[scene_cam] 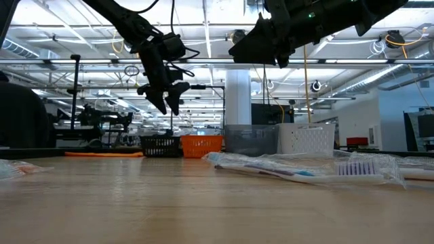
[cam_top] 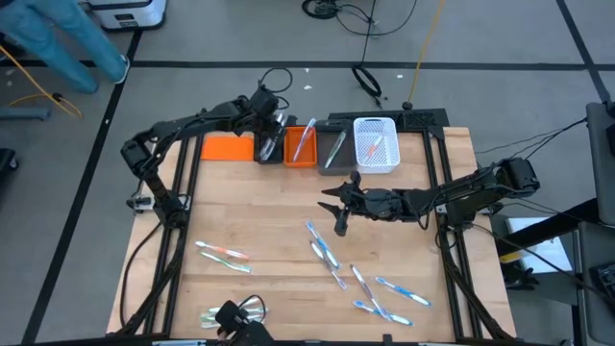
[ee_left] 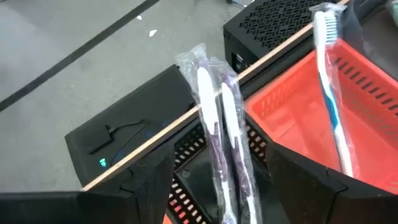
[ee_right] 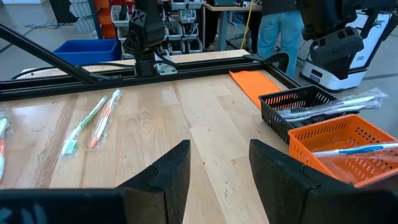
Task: Pick & Place Toothbrushes
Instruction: Put the orange toothbrush into the white bin
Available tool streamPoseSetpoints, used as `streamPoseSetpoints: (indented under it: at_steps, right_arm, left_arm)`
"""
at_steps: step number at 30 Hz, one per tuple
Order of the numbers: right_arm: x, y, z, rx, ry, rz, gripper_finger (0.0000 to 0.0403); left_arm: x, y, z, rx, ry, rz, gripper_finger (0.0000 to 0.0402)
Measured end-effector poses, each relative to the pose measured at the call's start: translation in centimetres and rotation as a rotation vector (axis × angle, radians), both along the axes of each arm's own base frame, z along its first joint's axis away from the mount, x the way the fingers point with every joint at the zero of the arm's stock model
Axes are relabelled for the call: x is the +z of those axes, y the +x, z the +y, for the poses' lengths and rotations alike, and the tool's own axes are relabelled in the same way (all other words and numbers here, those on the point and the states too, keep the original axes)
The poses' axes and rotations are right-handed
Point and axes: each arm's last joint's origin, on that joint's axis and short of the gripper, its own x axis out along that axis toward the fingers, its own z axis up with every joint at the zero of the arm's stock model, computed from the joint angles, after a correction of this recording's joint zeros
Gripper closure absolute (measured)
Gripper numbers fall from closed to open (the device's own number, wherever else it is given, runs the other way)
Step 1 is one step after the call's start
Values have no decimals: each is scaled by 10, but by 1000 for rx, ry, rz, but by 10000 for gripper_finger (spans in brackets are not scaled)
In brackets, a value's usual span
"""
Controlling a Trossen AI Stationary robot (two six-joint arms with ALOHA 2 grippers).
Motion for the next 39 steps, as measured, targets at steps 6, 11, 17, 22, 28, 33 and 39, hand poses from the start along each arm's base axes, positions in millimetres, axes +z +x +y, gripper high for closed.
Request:
streamPoseSetpoints:
  at_steps: [6, 11, 17, 22, 28, 33, 39]
  right_arm:
    - [0, 0, 0, 0, 0, 0, 248]
    - [0, 0, 0, 0, 0, 1, 248]
    - [0, 0, 0, 0, 0, 1, 248]
    - [-1, 0, 0, -5, 22, 8, 248]
    - [-4, -1, 0, -6, 20, 33, 248]
    - [-4, -1, 0, -6, 20, 33, 248]
    - [-4, -1, 0, -6, 19, 33, 248]
  left_arm:
    - [-4, 1, -9, -110, -104, 10, 146]
    - [-8, 1, -28, -235, -230, 71, 146]
    - [-13, 5, -56, -325, -321, 194, 146]
    - [-16, 13, -88, -418, -377, 291, 146]
    - [-17, 21, -141, -536, -439, 420, 147]
    - [-18, 26, -197, -617, -460, 508, 147]
    - [-18, 26, -268, -698, -424, 543, 147]
